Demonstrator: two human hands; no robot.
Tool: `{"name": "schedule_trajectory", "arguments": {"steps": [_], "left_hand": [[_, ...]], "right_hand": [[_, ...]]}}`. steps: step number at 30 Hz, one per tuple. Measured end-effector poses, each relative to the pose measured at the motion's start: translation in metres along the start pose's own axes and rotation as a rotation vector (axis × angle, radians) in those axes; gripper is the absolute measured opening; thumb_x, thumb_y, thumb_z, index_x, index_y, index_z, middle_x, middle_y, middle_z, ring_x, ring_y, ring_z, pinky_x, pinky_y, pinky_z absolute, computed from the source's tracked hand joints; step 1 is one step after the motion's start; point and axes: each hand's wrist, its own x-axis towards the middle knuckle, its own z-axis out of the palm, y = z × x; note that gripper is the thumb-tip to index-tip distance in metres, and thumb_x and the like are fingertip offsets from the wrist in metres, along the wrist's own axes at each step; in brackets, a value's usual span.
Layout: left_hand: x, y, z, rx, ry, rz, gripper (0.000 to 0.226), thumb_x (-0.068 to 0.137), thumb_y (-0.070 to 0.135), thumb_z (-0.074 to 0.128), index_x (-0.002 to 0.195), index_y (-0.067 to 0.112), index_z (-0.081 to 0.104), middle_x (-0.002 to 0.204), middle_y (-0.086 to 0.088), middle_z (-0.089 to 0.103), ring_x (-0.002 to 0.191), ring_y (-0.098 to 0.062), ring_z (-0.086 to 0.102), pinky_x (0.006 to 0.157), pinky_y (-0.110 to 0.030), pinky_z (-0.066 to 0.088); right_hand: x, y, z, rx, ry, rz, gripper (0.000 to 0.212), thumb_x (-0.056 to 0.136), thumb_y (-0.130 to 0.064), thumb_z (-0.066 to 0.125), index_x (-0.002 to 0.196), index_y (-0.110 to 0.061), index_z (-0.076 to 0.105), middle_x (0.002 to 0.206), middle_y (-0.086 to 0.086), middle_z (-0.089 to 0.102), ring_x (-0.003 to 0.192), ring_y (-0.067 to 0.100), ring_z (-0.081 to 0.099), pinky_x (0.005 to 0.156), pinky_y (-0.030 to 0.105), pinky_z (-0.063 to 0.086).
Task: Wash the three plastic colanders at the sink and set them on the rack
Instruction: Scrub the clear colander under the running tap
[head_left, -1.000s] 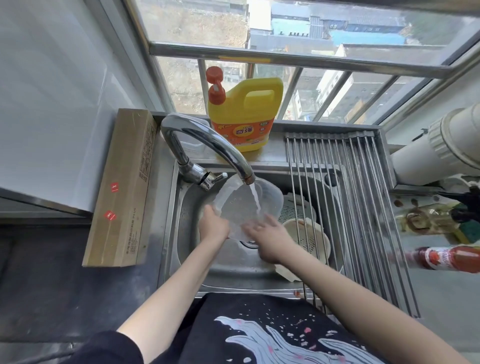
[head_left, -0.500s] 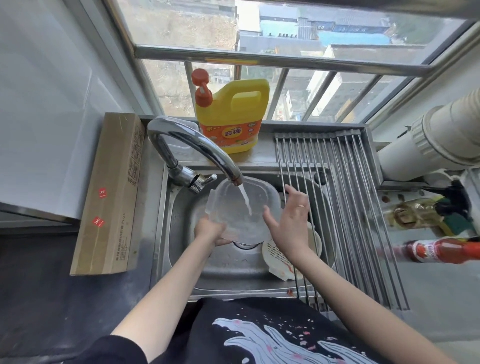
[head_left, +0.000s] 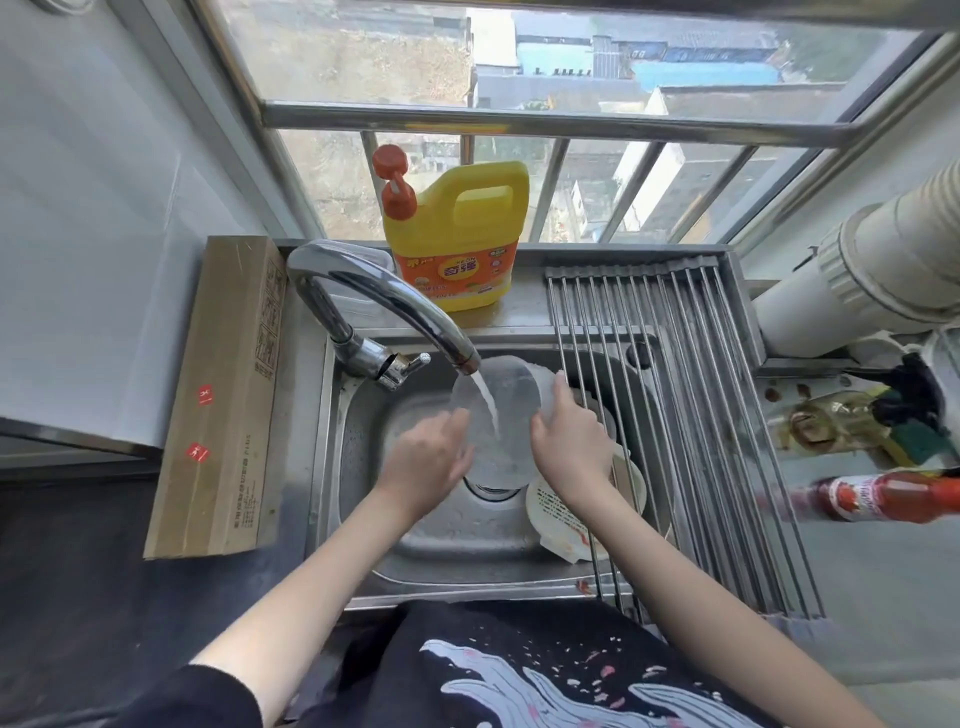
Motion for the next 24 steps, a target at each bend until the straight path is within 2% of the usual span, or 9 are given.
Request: {"name": "schedule_trajectory", "arguments": {"steps": [2, 4, 7, 9, 12, 16, 20, 22, 24], "left_hand": [[0.010, 0.006, 0.008, -0.029, -0.405, 0.116, 0.051, 0.094, 0.047, 0.039, 0.124, 0.008, 0.051, 0.124, -0.016, 0.053, 0.117, -0.030, 0.052, 0.092, -0.034, 0.046], [0.018, 0.012, 0.013, -0.060, -0.717, -0.024, 0.067, 0.097, 0.055, 0.025, 0.147, 0.010, 0.026, 0.155, -0.022, 0.011, 0.145, -0.034, 0.006, 0.119, -0.041, 0.010], [0.021, 0.024, 0.024, -0.049, -0.750, -0.053, 0.072, 0.097, 0.054, 0.014, 0.151, 0.010, -0.005, 0.155, -0.026, -0.008, 0.144, -0.034, -0.015, 0.116, -0.040, -0.014], [0.022, 0.032, 0.019, -0.118, -0.771, -0.035, 0.066, 0.099, 0.051, 0.013, 0.152, 0.012, 0.007, 0.156, -0.023, 0.004, 0.146, -0.032, 0.001, 0.117, -0.039, -0.007], [0.018, 0.038, 0.005, -0.213, -0.697, 0.019, 0.046, 0.102, 0.041, 0.019, 0.110, 0.026, 0.061, 0.128, -0.005, 0.059, 0.113, -0.018, 0.053, 0.110, -0.036, 0.021], [0.002, 0.022, -0.022, -0.222, -0.316, 0.049, 0.047, 0.096, 0.048, 0.030, 0.059, 0.023, 0.043, 0.057, 0.006, 0.051, 0.058, -0.013, 0.042, 0.092, -0.037, 0.035], [-0.011, 0.009, -0.036, -0.384, 0.185, -0.227, 0.034, 0.082, 0.038, 0.064, 0.108, 0.016, 0.062, 0.110, -0.001, 0.063, 0.107, -0.017, 0.054, 0.100, -0.034, 0.037], [-0.009, 0.011, -0.040, -0.583, 0.076, -0.632, 0.076, 0.079, 0.026, 0.072, 0.142, 0.014, 0.032, 0.145, -0.005, 0.035, 0.132, -0.018, 0.034, 0.107, -0.027, 0.033], [-0.004, 0.014, -0.039, -0.960, -0.123, -1.021, 0.069, 0.085, 0.013, 0.061, 0.145, 0.016, 0.027, 0.146, -0.004, 0.034, 0.124, -0.017, 0.041, 0.082, -0.019, 0.051]], "right_hand": [[-0.002, 0.003, 0.003, 0.007, -0.020, -0.016, 0.062, 0.096, -0.027, 0.043, 0.151, -0.021, 0.015, 0.102, 0.016, 0.066, 0.096, 0.035, 0.062, 0.073, 0.038, 0.049], [-0.004, 0.006, 0.004, 0.065, -0.020, -0.063, 0.063, 0.095, -0.025, 0.043, 0.152, -0.022, 0.014, 0.093, 0.016, 0.067, 0.089, 0.034, 0.063, 0.070, 0.037, 0.049], [-0.006, 0.011, 0.002, 0.231, 0.041, -0.080, 0.063, 0.094, -0.017, 0.047, 0.151, -0.018, 0.021, 0.085, 0.015, 0.068, 0.078, 0.032, 0.063, 0.067, 0.038, 0.050], [0.002, 0.019, 0.003, 0.397, 0.114, 0.051, 0.052, 0.091, -0.013, 0.048, 0.143, -0.014, 0.041, 0.102, 0.013, 0.068, 0.092, 0.031, 0.063, 0.078, 0.038, 0.051], [0.011, 0.027, 0.005, 0.609, 0.080, 0.237, 0.032, 0.086, -0.013, 0.046, 0.114, -0.017, 0.062, 0.096, 0.007, 0.067, 0.089, 0.029, 0.063, 0.075, 0.046, 0.056], [0.012, 0.019, 0.012, 0.835, -0.150, 0.446, 0.014, 0.088, -0.005, 0.043, 0.079, -0.014, 0.049, 0.070, 0.008, 0.051, 0.048, 0.020, 0.047, 0.039, 0.023, 0.041], [0.001, 0.004, 0.022, 1.117, -0.353, 0.619, 0.012, 0.090, -0.002, 0.041, 0.085, -0.012, 0.044, 0.068, 0.009, 0.045, 0.039, 0.012, 0.036, 0.036, 0.017, 0.037], [-0.008, 0.001, 0.035, 1.302, -0.427, 0.630, 0.014, 0.092, -0.001, 0.039, 0.095, -0.014, 0.044, 0.079, 0.012, 0.049, 0.037, 0.009, 0.031, 0.032, 0.014, 0.032], [-0.020, 0.002, 0.050, 1.478, -0.437, 0.596, 0.019, 0.096, -0.007, 0.044, 0.108, -0.022, 0.042, 0.094, 0.013, 0.054, 0.045, 0.012, 0.038, 0.034, 0.015, 0.036]]}}
